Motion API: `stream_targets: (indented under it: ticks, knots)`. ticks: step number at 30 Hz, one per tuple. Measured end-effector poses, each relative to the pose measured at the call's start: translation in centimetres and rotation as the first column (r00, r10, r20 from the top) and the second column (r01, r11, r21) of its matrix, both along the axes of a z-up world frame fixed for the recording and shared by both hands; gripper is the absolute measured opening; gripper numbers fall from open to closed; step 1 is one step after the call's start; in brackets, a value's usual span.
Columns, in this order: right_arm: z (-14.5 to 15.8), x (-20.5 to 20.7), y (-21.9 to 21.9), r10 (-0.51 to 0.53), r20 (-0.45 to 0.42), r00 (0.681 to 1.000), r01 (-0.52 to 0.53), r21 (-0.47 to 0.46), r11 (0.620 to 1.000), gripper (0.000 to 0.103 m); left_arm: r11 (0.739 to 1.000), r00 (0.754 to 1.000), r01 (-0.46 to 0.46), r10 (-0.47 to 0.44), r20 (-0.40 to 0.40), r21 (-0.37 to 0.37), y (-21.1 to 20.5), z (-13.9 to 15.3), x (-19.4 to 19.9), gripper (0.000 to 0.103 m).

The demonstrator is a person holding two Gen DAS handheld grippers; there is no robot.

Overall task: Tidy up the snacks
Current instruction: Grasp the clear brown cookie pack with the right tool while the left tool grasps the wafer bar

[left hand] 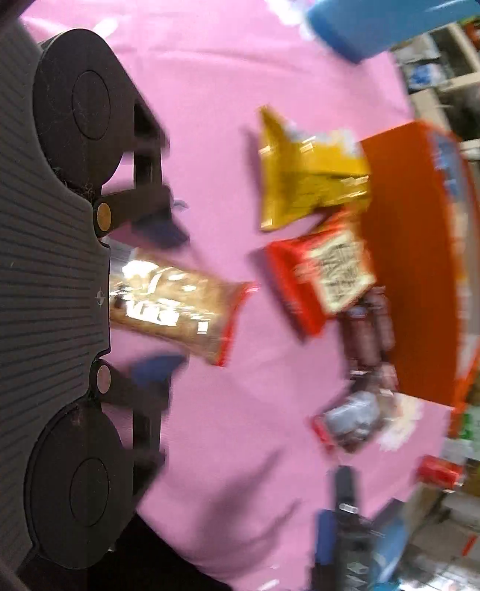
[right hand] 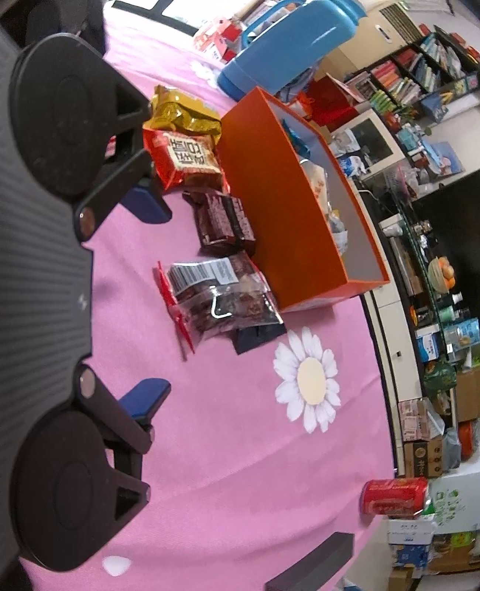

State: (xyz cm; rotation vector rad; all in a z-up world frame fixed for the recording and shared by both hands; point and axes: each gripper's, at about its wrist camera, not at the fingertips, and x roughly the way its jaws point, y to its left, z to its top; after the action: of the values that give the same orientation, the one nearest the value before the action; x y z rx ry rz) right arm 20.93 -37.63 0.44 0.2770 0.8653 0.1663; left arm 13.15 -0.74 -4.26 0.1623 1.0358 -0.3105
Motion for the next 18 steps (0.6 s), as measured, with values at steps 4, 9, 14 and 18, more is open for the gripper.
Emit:
stream_targets:
  ticks: [4,9,14,18]
  knots:
    - [0.0,2.1,0.4,0.036,0.026,0.999,-0.035,-0.031,0.999,0.091,1.000,1.000,-0.023,0.023,0.006,-0.018,0.3,-0.1,0.3,0.017]
    - [-1.2,6.9,2.7,0.088,0.028,0.996,-0.086,-0.088,0.992,0.083,0.998,0.998,-0.060,0.060,0.006,-0.017,0.2,-0.2,0.3,0.018]
    - [-2.7,7.6,4.4,0.131,0.031,0.991,-0.123,-0.187,0.975,0.065,0.997,0.997,-0.074,0.074,-0.003,-0.034,0.6,-0.1,0.2,0.025]
    - [-2.7,4.6,3.3,0.129,0.011,0.992,-0.124,-0.194,0.973,0.062,0.996,0.997,-0.079,0.079,0.005,-0.045,0.6,-0.3,0.1,0.034]
